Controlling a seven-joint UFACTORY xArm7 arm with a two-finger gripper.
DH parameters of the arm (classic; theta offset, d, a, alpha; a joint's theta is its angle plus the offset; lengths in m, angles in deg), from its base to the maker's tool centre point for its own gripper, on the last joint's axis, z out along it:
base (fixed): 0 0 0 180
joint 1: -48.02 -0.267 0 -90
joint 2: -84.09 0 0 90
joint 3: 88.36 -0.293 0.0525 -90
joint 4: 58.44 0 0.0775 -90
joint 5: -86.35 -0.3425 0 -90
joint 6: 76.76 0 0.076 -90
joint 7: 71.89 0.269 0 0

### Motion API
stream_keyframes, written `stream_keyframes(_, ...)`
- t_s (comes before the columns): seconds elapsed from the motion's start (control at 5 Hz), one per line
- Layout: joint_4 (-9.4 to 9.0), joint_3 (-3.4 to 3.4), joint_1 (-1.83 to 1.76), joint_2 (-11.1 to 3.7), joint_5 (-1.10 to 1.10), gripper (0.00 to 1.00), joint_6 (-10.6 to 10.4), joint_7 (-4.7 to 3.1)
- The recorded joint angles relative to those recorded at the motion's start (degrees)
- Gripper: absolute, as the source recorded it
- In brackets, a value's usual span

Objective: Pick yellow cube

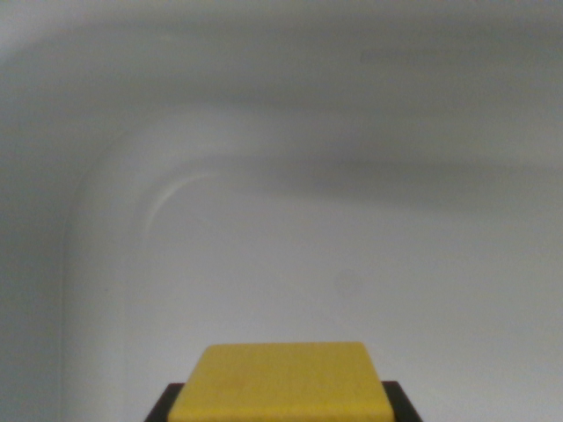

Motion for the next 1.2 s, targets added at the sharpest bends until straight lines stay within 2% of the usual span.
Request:
stream_keyframes(0.2, 1.9, -0.1, 0.02, 0.84, -0.16, 1.0, 2.73, -0.01)
stream_keyframes(0.4, 1.9, -0.1, 0.02, 0.84, -0.16, 1.0, 2.73, -0.01)
stream_keyframes(0.6, 3.78, -0.19, 0.05, 1.67, -0.32, 1.0, 5.43, -0.02)
stream_keyframes(0.8, 3.78, -0.19, 0.05, 1.67, -0.32, 1.0, 5.43, -0.02)
stream_keyframes(1.0, 5.62, -0.28, 0.07, 2.48, -0.47, 1.0, 8.07, -0.02)
stream_keyframes(1.2, 5.62, -0.28, 0.07, 2.48, -0.47, 1.0, 8.07, -0.02)
